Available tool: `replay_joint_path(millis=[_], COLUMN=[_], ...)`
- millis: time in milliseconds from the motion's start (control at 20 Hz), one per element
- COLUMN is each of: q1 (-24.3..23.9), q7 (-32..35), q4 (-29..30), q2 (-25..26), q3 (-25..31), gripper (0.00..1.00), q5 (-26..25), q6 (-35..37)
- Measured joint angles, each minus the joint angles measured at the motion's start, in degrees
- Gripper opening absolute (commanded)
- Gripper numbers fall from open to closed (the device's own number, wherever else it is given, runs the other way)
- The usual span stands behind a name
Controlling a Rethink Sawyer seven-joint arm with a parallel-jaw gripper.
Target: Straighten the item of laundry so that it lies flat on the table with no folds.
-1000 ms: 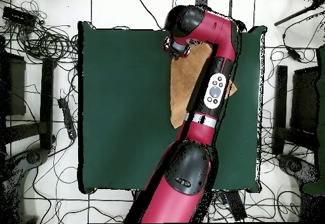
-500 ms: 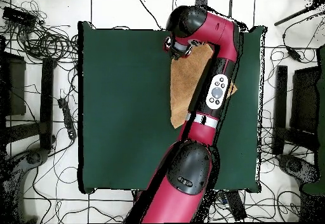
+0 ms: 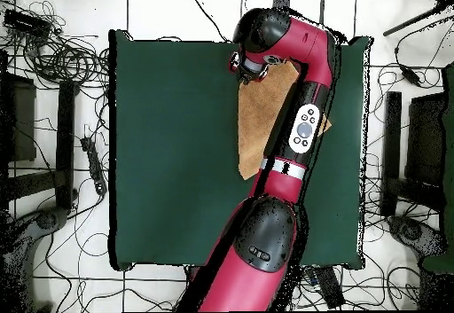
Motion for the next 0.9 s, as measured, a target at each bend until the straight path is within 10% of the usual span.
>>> replay_joint_path(millis=[900], q1=[-0.46], q7=[0.00], q4=[3.36], q2=[-0.02], q3=[-1.49], gripper=[0.00], q5=[4.76], q6=[1.26])
